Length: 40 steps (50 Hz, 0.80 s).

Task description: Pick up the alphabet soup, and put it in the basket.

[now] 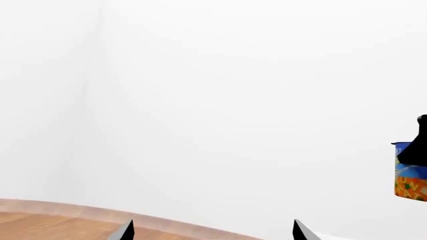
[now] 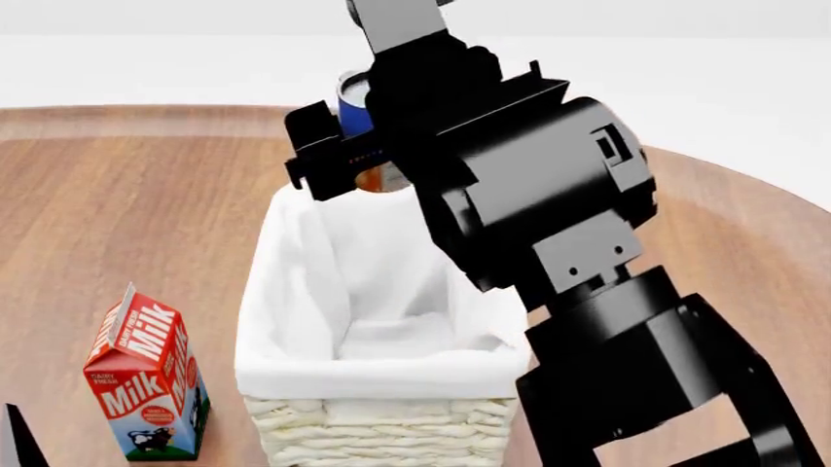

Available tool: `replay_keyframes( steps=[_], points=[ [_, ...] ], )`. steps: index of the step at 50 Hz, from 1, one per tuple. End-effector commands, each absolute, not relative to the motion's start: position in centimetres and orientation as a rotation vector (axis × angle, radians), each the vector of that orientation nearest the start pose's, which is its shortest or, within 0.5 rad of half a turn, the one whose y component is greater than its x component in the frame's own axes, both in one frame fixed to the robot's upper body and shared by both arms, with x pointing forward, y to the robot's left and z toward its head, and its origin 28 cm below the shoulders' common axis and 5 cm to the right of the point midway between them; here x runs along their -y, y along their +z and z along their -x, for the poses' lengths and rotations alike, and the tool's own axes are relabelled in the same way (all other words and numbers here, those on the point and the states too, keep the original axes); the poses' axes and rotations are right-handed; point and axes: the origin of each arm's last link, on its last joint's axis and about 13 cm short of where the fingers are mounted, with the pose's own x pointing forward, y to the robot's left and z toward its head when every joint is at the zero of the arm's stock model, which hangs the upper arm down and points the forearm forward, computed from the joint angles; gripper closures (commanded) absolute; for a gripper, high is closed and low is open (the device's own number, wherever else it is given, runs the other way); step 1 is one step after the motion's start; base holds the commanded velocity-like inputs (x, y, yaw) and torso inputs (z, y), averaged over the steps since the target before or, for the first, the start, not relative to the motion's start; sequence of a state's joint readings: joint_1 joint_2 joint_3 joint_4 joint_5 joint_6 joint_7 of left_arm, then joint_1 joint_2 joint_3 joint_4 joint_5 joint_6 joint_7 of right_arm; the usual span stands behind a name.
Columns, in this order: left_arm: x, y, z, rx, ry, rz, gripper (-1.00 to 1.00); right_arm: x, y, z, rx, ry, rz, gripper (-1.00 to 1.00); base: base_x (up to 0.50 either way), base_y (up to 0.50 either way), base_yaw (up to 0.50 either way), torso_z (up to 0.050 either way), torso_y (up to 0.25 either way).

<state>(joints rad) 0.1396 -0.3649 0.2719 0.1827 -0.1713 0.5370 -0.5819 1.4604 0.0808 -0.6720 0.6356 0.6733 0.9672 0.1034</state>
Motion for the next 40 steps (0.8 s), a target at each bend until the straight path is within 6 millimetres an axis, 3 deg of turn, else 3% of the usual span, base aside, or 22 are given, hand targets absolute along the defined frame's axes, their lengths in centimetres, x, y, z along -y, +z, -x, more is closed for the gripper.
replay_keyframes(
  steps=[1,12,40],
  points=[
    [-22.35,5.63,-17.18,0.49,0.226,0.084,-1.0,4.03,28.67,-39.34,-0.345,0.351,0.205,1.0,0.0,0.0,0.0,0.0,0.0],
    [-22.35,5.62,-17.17,0.492,0.222,0.085,-1.0,4.66,28.75,-39.79,-0.371,0.382,0.08,1.0,0.0,0.0,0.0,0.0,0.001],
    [-22.2,5.69,-17.09,0.5,0.223,0.059,-1.0,4.62,28.49,-39.78,-0.362,0.369,0.118,1.0,0.0,0.0,0.0,0.0,0.0]
  ],
)
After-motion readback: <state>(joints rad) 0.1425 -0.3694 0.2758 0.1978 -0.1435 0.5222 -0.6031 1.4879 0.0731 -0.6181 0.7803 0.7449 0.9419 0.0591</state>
